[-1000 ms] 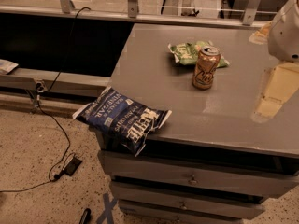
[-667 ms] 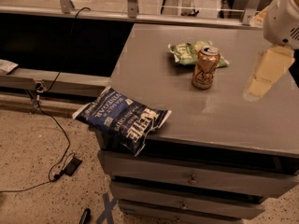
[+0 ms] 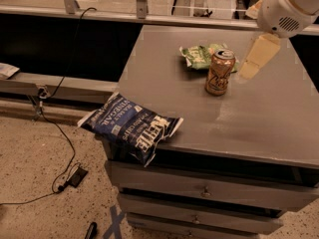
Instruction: Move orange can near blue chip bag
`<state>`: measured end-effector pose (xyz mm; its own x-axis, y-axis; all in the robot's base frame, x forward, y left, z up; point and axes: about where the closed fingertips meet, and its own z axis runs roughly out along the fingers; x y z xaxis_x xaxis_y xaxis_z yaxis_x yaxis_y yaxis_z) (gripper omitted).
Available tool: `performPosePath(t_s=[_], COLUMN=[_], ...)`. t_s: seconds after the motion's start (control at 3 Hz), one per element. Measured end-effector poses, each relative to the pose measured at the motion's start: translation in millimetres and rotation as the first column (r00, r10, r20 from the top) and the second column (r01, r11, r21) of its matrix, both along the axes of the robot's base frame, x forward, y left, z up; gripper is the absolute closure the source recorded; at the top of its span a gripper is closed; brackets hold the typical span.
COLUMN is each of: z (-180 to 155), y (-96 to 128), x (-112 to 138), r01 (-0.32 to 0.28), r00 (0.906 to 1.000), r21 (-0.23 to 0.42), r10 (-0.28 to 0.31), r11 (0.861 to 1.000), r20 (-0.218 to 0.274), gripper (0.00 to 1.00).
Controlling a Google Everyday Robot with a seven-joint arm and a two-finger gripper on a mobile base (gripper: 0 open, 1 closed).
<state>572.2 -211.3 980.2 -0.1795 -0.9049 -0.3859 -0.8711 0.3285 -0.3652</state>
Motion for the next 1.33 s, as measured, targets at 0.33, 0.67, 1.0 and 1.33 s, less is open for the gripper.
performPosePath(t_s=[0.33, 0.67, 1.0, 1.33], z=[-23, -47, -65, -75], y=[6, 10, 11, 14], x=[37, 64, 80, 83], r01=[0.000, 0.023, 0.052, 0.058], r00=[0.9997, 0.9976, 0.9933, 0.9866], r21=[0.132, 0.231, 0.277, 0.287], r10=[0.004, -0.007, -0.020, -0.011], r11=[0.991, 0.973, 0.959, 0.956], r20=[-0.025, -0.069, -0.114, -0.163], gripper=[0.00, 0.00, 0.18, 0.41])
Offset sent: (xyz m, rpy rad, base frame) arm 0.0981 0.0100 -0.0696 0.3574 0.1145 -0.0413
